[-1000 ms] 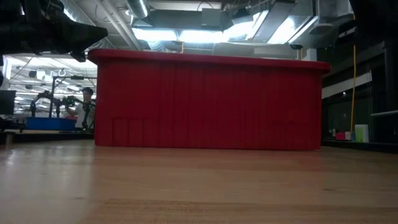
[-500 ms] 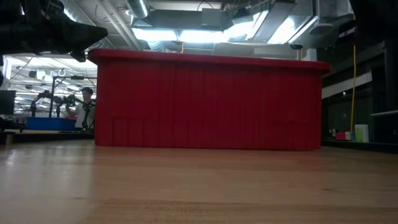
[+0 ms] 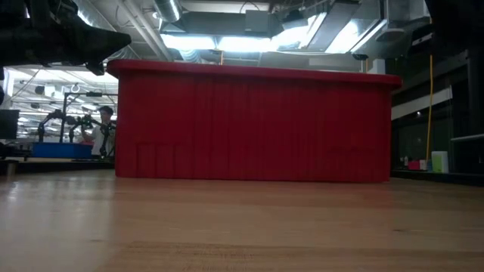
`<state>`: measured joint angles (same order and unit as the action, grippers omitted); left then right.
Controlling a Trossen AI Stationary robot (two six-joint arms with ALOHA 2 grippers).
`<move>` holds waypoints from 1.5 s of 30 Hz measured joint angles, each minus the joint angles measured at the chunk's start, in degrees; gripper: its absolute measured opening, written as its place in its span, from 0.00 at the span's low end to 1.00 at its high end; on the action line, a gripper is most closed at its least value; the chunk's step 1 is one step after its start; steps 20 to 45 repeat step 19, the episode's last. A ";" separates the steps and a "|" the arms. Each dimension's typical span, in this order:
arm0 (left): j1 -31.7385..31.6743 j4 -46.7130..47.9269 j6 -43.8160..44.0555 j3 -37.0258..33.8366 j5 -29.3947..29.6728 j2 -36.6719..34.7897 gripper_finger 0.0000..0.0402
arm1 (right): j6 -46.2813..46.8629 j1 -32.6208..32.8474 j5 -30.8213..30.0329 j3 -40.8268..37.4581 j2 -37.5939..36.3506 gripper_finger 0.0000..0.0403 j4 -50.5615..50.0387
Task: Pick and place slides into bin
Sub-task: Return to Home Position
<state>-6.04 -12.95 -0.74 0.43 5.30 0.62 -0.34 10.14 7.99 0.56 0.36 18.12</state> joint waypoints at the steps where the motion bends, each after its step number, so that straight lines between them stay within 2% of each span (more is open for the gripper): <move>1: 0.00 0.02 -0.01 0.00 0.00 0.00 0.02 | 0.05 0.01 0.00 0.00 0.01 0.11 -0.01; 45: 0.02 0.02 -0.01 0.00 0.00 0.00 0.01 | -0.02 0.02 0.00 0.00 0.01 0.11 0.01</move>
